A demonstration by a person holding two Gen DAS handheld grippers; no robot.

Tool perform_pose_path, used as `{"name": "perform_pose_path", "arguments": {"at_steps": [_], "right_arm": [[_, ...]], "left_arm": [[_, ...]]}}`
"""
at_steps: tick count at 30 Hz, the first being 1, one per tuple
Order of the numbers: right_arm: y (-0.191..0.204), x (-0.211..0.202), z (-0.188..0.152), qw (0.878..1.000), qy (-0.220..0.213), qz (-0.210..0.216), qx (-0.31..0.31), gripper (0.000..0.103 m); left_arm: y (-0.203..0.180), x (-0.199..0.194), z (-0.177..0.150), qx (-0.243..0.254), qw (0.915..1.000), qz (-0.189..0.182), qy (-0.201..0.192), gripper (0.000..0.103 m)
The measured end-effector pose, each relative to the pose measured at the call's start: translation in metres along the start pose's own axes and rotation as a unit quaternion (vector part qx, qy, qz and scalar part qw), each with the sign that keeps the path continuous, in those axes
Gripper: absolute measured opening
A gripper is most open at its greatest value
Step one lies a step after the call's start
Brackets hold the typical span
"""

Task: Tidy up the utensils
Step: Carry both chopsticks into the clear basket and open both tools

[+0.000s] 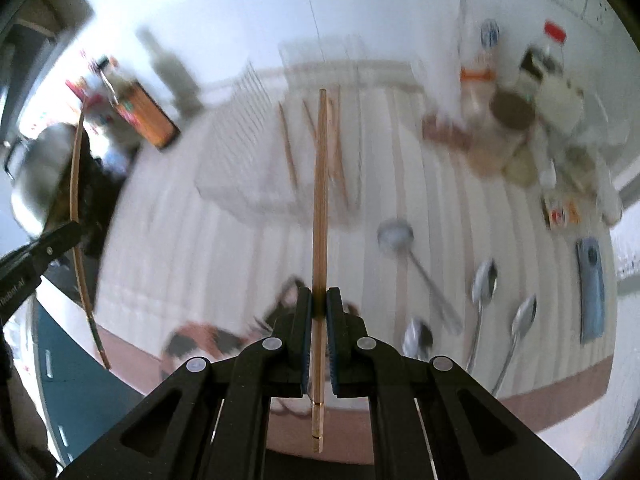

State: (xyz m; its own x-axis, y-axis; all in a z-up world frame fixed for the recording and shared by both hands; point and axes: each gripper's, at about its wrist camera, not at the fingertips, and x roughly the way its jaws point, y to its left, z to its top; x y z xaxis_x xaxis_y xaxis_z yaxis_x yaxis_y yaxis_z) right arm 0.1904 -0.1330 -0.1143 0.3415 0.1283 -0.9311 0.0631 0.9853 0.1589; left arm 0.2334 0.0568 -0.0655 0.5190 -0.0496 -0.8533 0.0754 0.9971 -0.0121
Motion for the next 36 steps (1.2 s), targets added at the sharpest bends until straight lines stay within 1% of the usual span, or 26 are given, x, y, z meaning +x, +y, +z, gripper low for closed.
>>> {"name": "perform_pose_path", "arguments": {"at_steps": [2,3,5,6,8,9,12,15,16,17,18,20,21,22,25,26,27,28,30,31,33,35,36], "right_arm": [[-0.002,-0.009,0.023,1.0,-0.017,0.009,0.003,0.007],[-0.004,-0.011,0.034,1.0,-0.024,0.013,0.006,0.007],[-0.003,-0.015,0.064,0.999,-0.033,0.028,0.012,0.007],[-0.003,-0.015,0.073,0.999,-0.035,0.031,0.014,0.007],[-0.006,-0.012,0.1,0.998,-0.033,0.045,0.023,0.007],[-0.007,-0.007,0.111,0.998,-0.03,0.051,0.028,0.007],[-0.009,0.012,0.143,0.998,-0.015,0.058,0.036,0.007],[-0.011,0.04,0.172,0.998,0.008,0.056,0.042,0.007],[-0.012,0.05,0.18,0.998,0.016,0.053,0.043,0.007],[-0.013,0.058,0.185,0.997,0.023,0.051,0.044,0.007],[-0.012,0.068,0.189,0.997,0.031,0.047,0.045,0.007],[-0.014,0.088,0.197,0.997,0.049,0.041,0.044,0.007],[-0.014,0.096,0.2,0.997,0.055,0.037,0.044,0.007],[-0.014,0.103,0.201,0.997,0.061,0.033,0.042,0.007],[-0.015,0.125,0.202,0.995,0.089,0.031,0.036,0.008],[-0.015,0.131,0.202,0.994,0.098,0.035,0.036,0.008],[-0.016,0.135,0.201,0.993,0.105,0.036,0.037,0.011],[-0.017,0.137,0.2,0.993,0.108,0.034,0.039,0.018],[-0.02,0.136,0.194,0.993,0.103,0.029,0.041,0.027],[-0.022,0.134,0.193,0.994,0.101,0.027,0.042,0.029],[-0.027,0.125,0.189,0.994,0.092,0.025,0.048,0.029],[-0.034,0.111,0.183,0.996,0.076,0.016,0.052,0.032],[-0.039,0.102,0.178,0.996,0.065,0.012,0.056,0.034]], "left_arm": [[-0.003,-0.003,0.016,-0.001,0.9999,-0.014,-0.007,0.005],[-0.008,0.0,0.028,-0.003,0.9996,-0.029,-0.004,0.005],[-0.014,0.005,0.046,-0.005,0.999,-0.044,0.002,0.005],[-0.017,0.012,0.056,-0.004,0.9984,-0.055,0.009,0.005],[-0.024,0.03,0.076,-0.014,0.9963,-0.078,0.033,0.005],[-0.028,0.046,0.088,-0.019,0.9939,-0.095,0.054,0.005],[-0.041,0.084,0.111,-0.028,0.9875,-0.118,0.1,0.005],[-0.047,0.12,0.125,-0.03,0.9824,-0.122,0.138,0.005],[-0.05,0.133,0.129,-0.031,0.9812,-0.118,0.15,0.005],[-0.051,0.142,0.132,-0.031,0.98,-0.117,0.158,0.005],[-0.055,0.156,0.135,-0.029,0.9769,-0.118,0.175,0.005],[-0.055,0.171,0.136,-0.033,0.9735,-0.118,0.193,0.005],[-0.056,0.179,0.137,-0.034,0.9673,-0.129,0.216,0.005],[-0.056,0.186,0.135,-0.034,0.966,-0.12,0.227,0.005],[-0.055,0.193,0.13,-0.035,0.9631,-0.109,0.244,0.006],[-0.055,0.193,0.129,-0.036,0.9634,-0.107,0.243,0.006],[-0.052,0.191,0.126,-0.039,0.9646,-0.104,0.239,0.007],[-0.05,0.189,0.124,-0.041,0.966,-0.098,0.236,0.009],[-0.046,0.182,0.121,-0.038,0.9717,-0.075,0.221,0.013],[-0.043,0.178,0.119,-0.038,0.974,-0.069,0.212,0.019],[-0.039,0.163,0.113,-0.032,0.9815,-0.044,0.184,0.031],[-0.035,0.148,0.107,-0.027,0.988,-0.021,0.151,0.057],[-0.031,0.14,0.104,-0.027,0.9903,-0.01,0.136,0.062]]}}
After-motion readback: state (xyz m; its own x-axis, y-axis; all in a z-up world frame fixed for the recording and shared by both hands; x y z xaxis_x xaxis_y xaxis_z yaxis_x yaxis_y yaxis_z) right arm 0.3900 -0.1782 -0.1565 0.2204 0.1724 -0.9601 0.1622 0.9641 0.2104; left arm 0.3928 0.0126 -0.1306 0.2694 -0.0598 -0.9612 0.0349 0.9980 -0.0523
